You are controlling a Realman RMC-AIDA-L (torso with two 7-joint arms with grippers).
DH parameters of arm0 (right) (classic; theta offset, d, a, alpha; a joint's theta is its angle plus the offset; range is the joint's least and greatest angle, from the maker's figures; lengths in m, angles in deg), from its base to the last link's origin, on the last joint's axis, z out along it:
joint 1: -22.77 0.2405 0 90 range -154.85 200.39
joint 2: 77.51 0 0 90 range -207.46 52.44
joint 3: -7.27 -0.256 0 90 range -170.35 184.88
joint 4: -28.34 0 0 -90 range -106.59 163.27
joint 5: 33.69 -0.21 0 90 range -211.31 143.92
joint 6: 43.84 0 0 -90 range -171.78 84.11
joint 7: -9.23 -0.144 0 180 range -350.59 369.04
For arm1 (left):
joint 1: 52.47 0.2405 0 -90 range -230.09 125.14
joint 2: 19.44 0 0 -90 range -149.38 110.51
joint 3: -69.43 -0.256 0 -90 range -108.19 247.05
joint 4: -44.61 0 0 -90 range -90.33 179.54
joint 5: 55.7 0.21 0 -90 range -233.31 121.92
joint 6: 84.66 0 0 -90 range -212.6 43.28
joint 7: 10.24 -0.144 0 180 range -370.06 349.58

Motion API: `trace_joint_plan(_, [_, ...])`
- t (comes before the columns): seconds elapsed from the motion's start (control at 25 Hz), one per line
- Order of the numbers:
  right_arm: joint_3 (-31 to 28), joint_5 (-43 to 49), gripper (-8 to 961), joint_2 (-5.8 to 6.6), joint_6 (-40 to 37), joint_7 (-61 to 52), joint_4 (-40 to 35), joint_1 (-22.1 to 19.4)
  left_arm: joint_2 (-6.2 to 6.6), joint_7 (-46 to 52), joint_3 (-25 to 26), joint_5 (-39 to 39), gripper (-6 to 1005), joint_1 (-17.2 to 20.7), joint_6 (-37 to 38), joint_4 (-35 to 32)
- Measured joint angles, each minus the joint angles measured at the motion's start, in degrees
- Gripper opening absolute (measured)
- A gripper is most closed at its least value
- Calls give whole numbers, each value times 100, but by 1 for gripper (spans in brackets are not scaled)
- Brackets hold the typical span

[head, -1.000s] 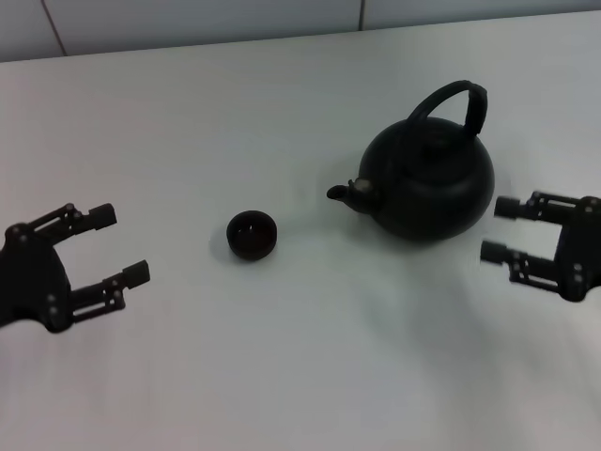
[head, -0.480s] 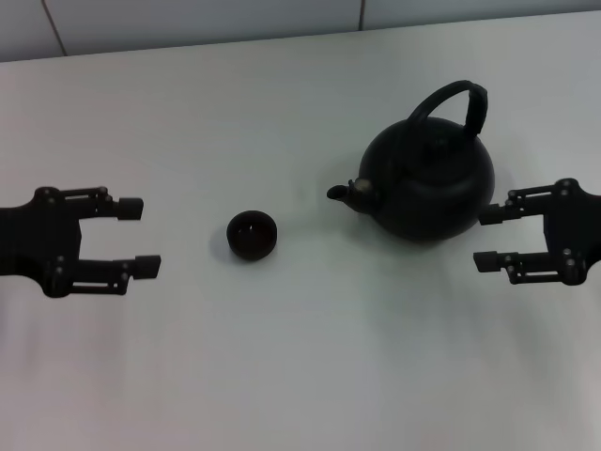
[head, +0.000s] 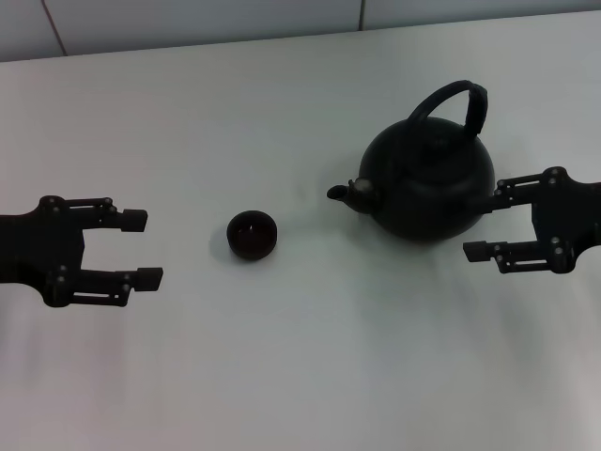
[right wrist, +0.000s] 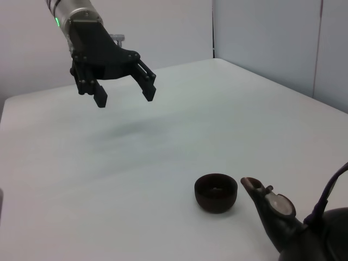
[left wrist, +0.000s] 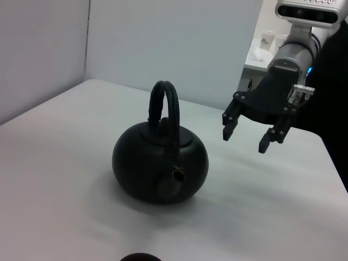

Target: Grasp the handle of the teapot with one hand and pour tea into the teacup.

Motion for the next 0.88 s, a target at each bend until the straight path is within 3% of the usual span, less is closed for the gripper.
trace_joint_plan(0.88, [123, 10, 603, -19, 196, 45, 45, 12, -54, 4, 0, 12, 797, -10, -45, -9])
